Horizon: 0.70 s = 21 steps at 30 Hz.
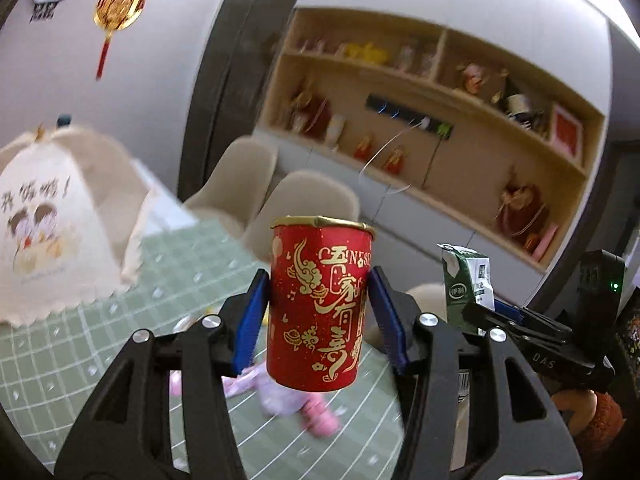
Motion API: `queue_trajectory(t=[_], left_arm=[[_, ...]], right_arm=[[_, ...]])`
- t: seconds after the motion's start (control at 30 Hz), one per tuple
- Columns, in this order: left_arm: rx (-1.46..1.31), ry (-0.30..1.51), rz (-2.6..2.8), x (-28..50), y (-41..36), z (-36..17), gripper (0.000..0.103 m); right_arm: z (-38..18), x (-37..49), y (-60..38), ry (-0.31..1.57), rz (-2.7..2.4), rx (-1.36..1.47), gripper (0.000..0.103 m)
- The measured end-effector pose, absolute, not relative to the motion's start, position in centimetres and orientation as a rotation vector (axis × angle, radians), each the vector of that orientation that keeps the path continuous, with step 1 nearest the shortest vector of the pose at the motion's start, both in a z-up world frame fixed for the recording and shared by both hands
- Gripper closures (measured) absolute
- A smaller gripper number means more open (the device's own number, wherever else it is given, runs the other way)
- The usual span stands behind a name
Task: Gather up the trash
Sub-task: 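Carry the red cup and milk carton over the yellow bag and open both grippers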
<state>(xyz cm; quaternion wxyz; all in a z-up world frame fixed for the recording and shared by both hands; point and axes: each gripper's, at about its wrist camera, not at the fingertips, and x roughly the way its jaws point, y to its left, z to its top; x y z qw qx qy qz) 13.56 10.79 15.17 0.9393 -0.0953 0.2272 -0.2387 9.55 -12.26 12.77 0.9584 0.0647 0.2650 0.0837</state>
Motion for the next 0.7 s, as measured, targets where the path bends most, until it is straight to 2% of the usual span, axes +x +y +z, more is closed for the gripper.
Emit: queue_trajectory(t=[0.17,0.43,0.53,0.7], left_arm=[[-0.181,0.462,-0.564,14.1,4.8,15.9,0.054],[-0.208,0.521,-0.712,16.1,-6.6,13.5,0.054],[-0.204,0.521,-0.738,16.5,-10.8,11.4,0.053],[-0.195,0.667,-0.773,17.9,-17.7,5.8,0.053]], right_arm=[[15.2,7.9,-17.8,0.484,0.114,0.108,0.056],[15.5,5.1,-29.6,0.444,-0.043,0.121,0.056],[15.2,4.6,-32.6,0.439,-0.078,0.141,0.056],[13.8,4.4,-38.2,0.447,-0.126,0.164,0.056]])
